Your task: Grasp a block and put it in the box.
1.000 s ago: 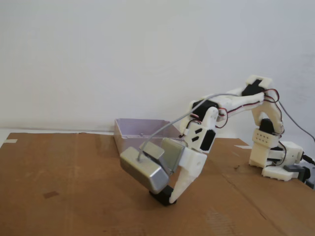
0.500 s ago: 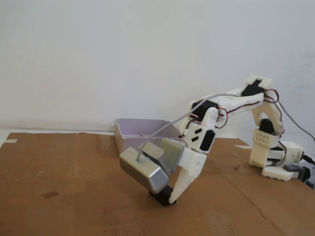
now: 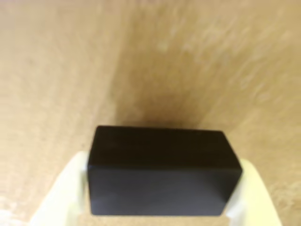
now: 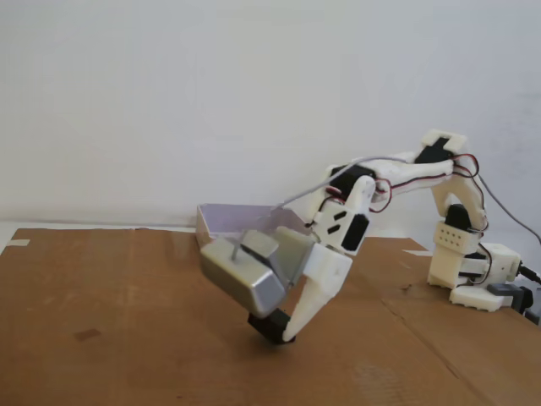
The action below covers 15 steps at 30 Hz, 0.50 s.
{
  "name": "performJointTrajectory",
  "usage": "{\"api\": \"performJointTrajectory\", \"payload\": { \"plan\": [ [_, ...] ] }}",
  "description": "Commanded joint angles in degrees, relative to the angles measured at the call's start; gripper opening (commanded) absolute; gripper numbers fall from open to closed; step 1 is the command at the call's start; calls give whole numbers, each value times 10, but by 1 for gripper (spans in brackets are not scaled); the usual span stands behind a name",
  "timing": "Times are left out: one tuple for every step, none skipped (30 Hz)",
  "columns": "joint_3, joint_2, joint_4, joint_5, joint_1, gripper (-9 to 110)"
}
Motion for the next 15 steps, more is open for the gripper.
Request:
{"api": "performJointTrajectory", "payload": {
  "plan": [
    [-84, 46, -9, 1, 11, 10],
    [-88, 46, -9, 1, 12, 10],
    [-92, 46, -9, 1, 12, 10],
    [-97, 46, -9, 1, 13, 10],
    [-101, 46, -9, 1, 13, 10],
    [-105, 46, -9, 1, 14, 10],
    [-110, 46, -9, 1, 17, 10],
    [-115, 46, -9, 1, 18, 10],
    [-121, 46, -9, 1, 20, 10],
    [-127, 46, -9, 1, 21, 10],
    [-135, 46, -9, 0, 22, 10],
    [-143, 46, -9, 0, 23, 10],
    [-151, 46, -9, 0, 26, 10],
    [-159, 46, -9, 0, 32, 10],
    [-167, 46, -9, 0, 35, 10]
  ]
}}
